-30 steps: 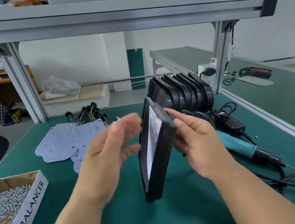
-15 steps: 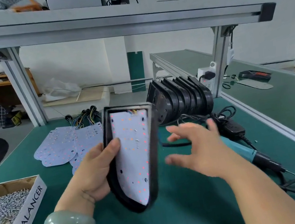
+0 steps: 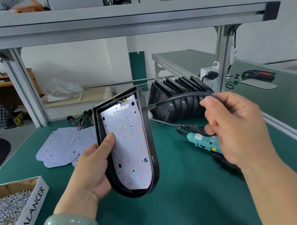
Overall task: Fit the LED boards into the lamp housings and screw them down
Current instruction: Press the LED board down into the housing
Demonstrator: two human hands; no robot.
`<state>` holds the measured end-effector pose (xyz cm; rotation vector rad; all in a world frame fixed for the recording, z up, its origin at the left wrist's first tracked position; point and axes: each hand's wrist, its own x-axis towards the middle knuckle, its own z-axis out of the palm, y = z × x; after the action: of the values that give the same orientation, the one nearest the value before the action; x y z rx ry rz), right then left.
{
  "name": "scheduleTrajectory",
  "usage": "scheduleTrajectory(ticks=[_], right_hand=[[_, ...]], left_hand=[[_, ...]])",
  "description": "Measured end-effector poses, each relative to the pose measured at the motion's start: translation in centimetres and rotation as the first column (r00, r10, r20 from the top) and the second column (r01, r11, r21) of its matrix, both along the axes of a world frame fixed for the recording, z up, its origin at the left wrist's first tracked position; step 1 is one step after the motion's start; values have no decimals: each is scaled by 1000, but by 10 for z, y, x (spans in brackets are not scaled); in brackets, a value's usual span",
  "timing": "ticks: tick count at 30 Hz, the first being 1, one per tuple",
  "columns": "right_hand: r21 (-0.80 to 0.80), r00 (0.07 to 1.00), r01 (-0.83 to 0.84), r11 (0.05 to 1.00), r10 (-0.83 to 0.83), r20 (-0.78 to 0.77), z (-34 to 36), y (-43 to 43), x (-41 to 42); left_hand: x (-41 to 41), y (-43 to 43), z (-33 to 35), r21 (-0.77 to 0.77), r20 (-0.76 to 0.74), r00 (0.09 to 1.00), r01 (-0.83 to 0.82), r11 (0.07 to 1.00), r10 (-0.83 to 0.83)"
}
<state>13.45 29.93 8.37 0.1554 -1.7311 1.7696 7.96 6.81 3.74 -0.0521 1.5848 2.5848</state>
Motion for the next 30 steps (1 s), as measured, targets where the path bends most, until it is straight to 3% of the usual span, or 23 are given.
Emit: scheduleTrajectory(ticks=[3,7,9,10,12,14,16,18,19,20,21,22,23,25,27,30], right_hand=[[-422,978,-206,883,191,-78,12,-2,-2],[-617,866,-500,608,360,-348,18,-8,-4],[-676,789,-584,449,509,-343,19,-7,-5],[-700,779,-559,444,570,-261,18,-2,-5],[-724,807,-377,578,588,48,13,10,-8],[-593,831,-134,794,416,369,0,23,-13],[-364,843,78,928,133,520,-16,30,-20],[-112,835,183,977,-94,542,-30,29,-24],[93,807,181,979,-202,556,-37,27,-24],[374,759,157,914,-354,546,-43,25,-23],[617,731,152,772,-508,456,-47,20,-21],[760,750,173,627,-584,311,-49,14,-19],[799,803,170,576,-551,227,-51,5,-17],[669,892,6,743,-307,332,-52,-18,-11],[472,831,-207,857,-101,548,-59,-39,-10],[137,720,-179,974,35,693,-69,-47,-17]], left_hand=[[5,6,3,-26,-38,999,31,999,-32],[12,15,8,45,-137,987,90,995,-83],[13,12,10,44,-108,992,64,997,-59],[12,9,10,14,-66,997,34,999,-33],[9,3,7,-113,59,998,-22,993,28],[6,-2,2,-290,175,984,12,957,40],[5,0,-3,-444,233,972,97,891,11],[8,6,-8,-558,256,967,152,816,-4],[9,11,-10,-600,253,967,157,785,0],[9,16,-11,-633,237,971,146,760,10],[10,20,-12,-653,214,977,126,746,23],[10,24,-13,-663,191,981,103,742,34],[11,27,-14,-666,167,985,83,741,40],[12,31,-14,-671,124,992,67,738,22],[17,33,-13,-676,89,996,75,733,-19],[19,34,-15,-639,99,994,103,762,-51]])
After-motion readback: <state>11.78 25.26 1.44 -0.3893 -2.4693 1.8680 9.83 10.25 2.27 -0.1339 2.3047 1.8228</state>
